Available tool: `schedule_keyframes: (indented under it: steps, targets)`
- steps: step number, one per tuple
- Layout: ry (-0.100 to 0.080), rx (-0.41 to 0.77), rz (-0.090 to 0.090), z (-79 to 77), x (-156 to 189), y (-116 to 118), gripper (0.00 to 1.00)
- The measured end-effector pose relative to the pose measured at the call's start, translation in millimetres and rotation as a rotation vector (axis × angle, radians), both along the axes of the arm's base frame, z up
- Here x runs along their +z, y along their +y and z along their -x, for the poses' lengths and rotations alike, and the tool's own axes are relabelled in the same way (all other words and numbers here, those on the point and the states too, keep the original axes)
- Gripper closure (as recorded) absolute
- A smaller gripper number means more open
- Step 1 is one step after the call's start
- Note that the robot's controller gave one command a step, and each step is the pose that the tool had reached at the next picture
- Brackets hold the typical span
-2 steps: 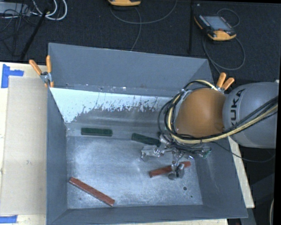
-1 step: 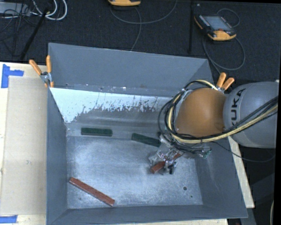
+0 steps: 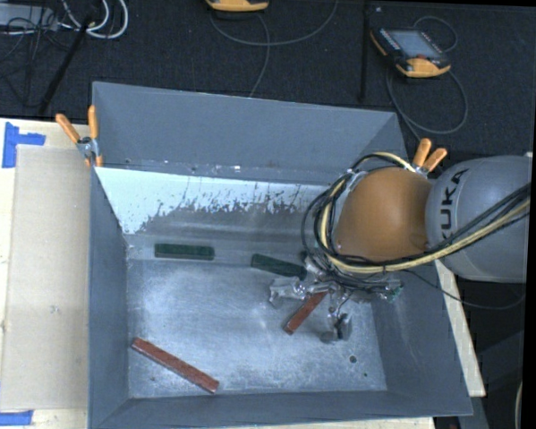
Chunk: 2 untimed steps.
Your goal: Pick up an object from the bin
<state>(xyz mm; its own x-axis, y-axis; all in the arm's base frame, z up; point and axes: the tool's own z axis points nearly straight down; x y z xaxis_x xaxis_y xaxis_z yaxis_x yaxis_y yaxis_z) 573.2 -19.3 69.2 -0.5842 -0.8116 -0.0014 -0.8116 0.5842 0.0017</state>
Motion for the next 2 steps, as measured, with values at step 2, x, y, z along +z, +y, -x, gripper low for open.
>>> schedule_keyframes:
  steps: [2]
  targets:
    - [-0.009,0.051,0.003,-9.6,148.2,-35.0,1.00]
